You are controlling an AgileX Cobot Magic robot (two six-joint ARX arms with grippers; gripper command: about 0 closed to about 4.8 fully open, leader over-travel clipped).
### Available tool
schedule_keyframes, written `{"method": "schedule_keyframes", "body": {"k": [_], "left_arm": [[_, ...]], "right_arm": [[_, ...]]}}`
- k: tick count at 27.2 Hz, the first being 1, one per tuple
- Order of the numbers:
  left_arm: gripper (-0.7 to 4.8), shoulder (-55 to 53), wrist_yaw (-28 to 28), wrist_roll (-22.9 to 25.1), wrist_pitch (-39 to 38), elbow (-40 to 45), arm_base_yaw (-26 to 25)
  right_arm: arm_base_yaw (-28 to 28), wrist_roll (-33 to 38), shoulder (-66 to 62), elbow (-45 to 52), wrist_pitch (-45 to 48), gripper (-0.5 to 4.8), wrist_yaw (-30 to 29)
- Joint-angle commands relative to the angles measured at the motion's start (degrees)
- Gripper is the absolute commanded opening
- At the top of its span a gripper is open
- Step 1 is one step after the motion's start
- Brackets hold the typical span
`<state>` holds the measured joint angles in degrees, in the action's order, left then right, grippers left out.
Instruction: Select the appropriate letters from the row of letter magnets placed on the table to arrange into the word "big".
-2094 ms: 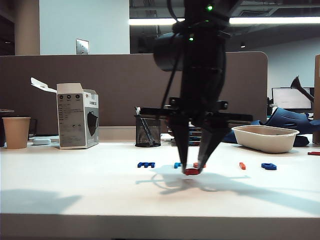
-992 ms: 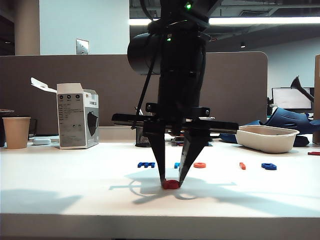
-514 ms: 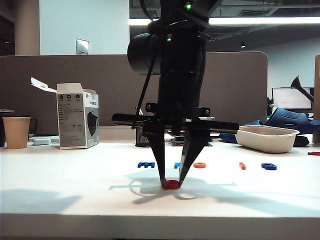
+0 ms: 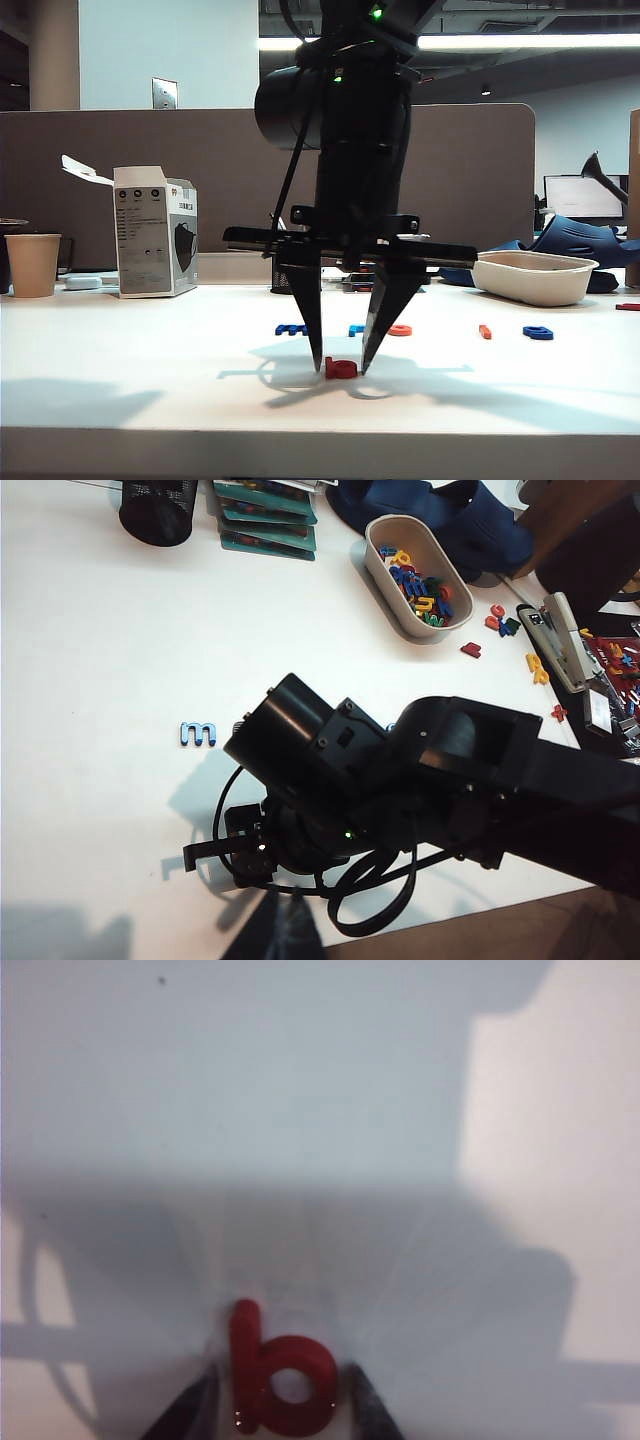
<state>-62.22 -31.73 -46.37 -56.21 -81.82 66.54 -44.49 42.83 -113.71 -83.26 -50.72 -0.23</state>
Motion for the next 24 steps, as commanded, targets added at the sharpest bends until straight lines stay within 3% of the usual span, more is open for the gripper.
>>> {"method": "schedule_keyframes", "body": {"k": [1, 5, 9, 20, 24], "left_arm": [[-0.05, 0.1, -0.4, -0.2, 0.6, -0.1, 0.0], [-0.05, 0.1, -0.4, -0.2, 0.6, -0.1, 0.0], [-0.05, 0.1, -0.4, -0.2, 0.6, -0.1, 0.0], [-0.05, 0.1, -0.4, -0.2, 0.6, -0.1, 0.0], [-0.05, 0.1, -0.4, -0.2, 0.6, -0.1, 0.0]], "right_arm": [[-0.1, 0.2, 0.1, -0.2, 0.5, 1.59, -1.4], [-0.1, 0.2, 0.2, -0.3, 0.4, 1.64, -1.4], [0.4, 0.2, 0.3, -0.5, 0.4, 2.20, -1.5], [4.8, -1.0, 4.3, -0.5, -0.3, 2.21, -1.2], [8.0, -4.1, 8.1, -0.5, 0.2, 2.21, 4.8]]}}
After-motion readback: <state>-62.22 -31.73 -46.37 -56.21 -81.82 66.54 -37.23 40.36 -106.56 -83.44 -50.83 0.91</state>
